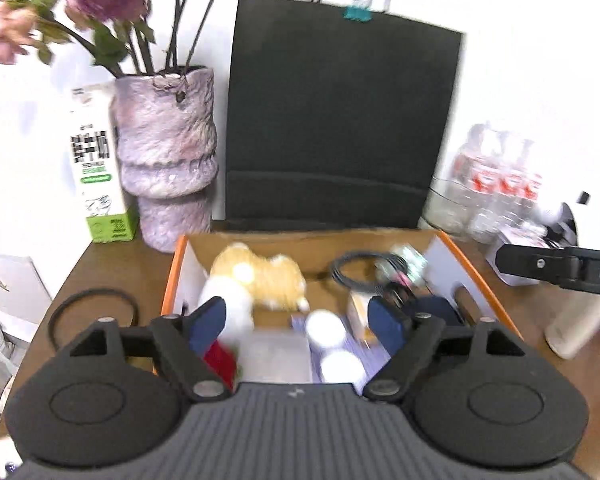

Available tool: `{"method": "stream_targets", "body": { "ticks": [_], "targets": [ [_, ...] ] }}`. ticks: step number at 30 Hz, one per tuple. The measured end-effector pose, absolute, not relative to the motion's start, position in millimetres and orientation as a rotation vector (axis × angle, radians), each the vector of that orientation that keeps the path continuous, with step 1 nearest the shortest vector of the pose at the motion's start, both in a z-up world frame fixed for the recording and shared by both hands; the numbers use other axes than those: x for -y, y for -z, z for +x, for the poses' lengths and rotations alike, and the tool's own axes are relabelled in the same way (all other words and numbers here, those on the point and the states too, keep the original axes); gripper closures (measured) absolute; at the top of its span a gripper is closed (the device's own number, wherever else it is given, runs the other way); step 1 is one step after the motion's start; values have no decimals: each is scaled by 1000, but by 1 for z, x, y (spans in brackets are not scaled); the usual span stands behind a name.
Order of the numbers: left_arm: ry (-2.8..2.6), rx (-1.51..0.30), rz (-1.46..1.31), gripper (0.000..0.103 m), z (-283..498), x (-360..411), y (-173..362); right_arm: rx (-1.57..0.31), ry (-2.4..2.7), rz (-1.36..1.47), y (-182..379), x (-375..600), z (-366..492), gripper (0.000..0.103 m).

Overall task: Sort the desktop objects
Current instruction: 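Carry the cable and white cap into the box and open both tools, then move both open tools back over the table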

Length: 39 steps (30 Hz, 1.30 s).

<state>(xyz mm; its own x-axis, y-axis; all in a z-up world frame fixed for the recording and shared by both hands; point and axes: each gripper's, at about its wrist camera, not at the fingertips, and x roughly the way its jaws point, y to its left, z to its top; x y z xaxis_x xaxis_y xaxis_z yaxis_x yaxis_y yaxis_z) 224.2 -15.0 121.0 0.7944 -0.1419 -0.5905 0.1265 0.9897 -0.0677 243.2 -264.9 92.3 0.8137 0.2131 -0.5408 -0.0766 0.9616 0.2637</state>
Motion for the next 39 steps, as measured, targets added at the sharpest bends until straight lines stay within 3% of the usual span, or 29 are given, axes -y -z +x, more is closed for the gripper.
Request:
{"method": "stream_targets", "body": {
  "ticks": [5, 19, 39],
  "targets": [
    [178, -616, -18, 12, 132, 19, -102, -561, -171, 154, -77, 267, 142, 18],
    [135, -640, -30, 11, -57, 12, -26, -636, -173, 71, 25, 254, -55, 12],
    [70, -585, 37, 9, -85, 21, -11, -609, -191, 185, 32, 270, -90, 11]
  ]
}}
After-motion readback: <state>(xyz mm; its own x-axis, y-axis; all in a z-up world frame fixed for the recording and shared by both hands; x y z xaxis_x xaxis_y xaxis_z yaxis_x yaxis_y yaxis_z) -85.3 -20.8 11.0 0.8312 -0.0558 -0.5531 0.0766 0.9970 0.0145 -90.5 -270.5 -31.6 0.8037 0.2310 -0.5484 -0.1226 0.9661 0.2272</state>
